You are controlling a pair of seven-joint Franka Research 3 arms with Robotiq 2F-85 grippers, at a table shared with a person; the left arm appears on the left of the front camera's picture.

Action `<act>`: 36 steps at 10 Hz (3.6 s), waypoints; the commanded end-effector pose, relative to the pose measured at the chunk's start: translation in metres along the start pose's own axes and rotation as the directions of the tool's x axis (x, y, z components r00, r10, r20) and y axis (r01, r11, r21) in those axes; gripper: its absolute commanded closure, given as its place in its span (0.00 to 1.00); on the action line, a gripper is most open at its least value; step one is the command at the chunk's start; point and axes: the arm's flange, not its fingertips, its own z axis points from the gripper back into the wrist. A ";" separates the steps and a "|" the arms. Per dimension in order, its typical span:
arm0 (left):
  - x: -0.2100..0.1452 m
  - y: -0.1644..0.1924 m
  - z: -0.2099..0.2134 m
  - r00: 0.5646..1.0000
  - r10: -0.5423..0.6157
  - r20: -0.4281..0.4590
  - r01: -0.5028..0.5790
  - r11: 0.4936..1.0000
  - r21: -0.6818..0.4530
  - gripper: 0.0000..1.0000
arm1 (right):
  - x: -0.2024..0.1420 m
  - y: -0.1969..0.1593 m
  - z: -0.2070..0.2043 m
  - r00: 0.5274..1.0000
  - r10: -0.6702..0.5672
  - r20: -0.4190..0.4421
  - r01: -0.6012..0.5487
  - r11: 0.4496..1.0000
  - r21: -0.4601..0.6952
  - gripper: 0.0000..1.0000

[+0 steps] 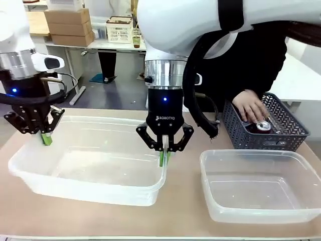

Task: Sort the waste into each basket.
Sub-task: Pick up the Organizing box on the left side of the table and lift it, then offer the picked Organizing box to the human.

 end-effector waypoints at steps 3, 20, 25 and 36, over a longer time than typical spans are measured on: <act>0.024 -0.073 0.016 0.930 0.366 0.027 -0.356 0.918 -0.173 0.94 | 0.006 -0.062 0.053 0.970 0.196 0.146 -0.185 0.979 -0.086 0.95; 0.052 -0.148 0.024 0.960 0.233 0.154 -0.210 0.966 -0.150 0.94 | 0.082 -0.168 0.076 0.979 0.182 0.093 -0.191 0.978 0.089 0.95; 0.052 -0.148 0.024 0.960 0.233 0.154 -0.210 0.966 -0.150 0.94 | 0.082 -0.168 0.076 0.979 0.182 0.093 -0.191 0.978 0.089 0.95; 0.052 -0.148 0.024 0.960 0.233 0.154 -0.210 0.966 -0.150 0.94 | 0.082 -0.168 0.076 0.979 0.182 0.093 -0.191 0.978 0.089 0.95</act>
